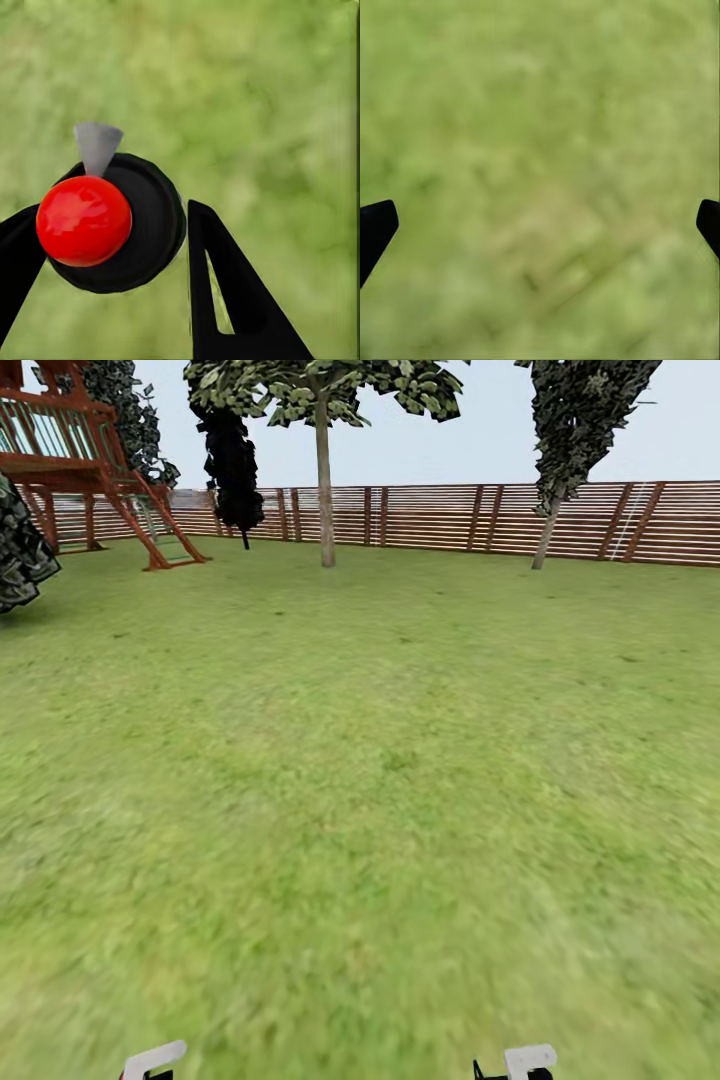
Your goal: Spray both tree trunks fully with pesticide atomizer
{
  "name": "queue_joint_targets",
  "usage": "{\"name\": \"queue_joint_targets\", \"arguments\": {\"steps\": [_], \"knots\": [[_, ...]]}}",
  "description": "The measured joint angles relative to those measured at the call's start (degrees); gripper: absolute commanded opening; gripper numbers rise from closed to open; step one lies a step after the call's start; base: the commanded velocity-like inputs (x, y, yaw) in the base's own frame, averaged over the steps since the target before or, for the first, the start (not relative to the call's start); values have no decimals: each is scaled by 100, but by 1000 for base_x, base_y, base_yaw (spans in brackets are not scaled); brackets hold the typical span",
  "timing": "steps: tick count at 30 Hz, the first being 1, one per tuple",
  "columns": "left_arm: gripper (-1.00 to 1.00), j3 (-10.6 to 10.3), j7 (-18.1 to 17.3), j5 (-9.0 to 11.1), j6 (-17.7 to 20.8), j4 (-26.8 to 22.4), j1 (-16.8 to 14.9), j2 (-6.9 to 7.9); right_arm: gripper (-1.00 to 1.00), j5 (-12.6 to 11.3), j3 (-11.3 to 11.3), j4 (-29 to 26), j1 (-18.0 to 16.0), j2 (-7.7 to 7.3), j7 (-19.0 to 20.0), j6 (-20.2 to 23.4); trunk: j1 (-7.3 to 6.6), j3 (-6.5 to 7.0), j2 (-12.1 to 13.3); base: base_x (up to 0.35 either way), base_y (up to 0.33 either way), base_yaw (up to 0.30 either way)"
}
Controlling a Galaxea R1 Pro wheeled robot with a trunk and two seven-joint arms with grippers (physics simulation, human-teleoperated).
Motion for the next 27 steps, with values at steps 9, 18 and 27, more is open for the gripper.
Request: {"name": "queue_joint_targets", "arguments": {"steps": [9,18,27], "knots": [[-100,1,0,12,0,0,1,0,100,-2,0,0,0,0,0,0,0,0,0,340,0,0],[-100,-4,0,17,-2,0,5,0,100,-2,0,0,0,0,0,0,0,0,0,340,0,0],[-100,-1,0,7,-8,0,3,0,100,-3,0,0,0,0,0,0,0,0,0,340,0,0]]}}
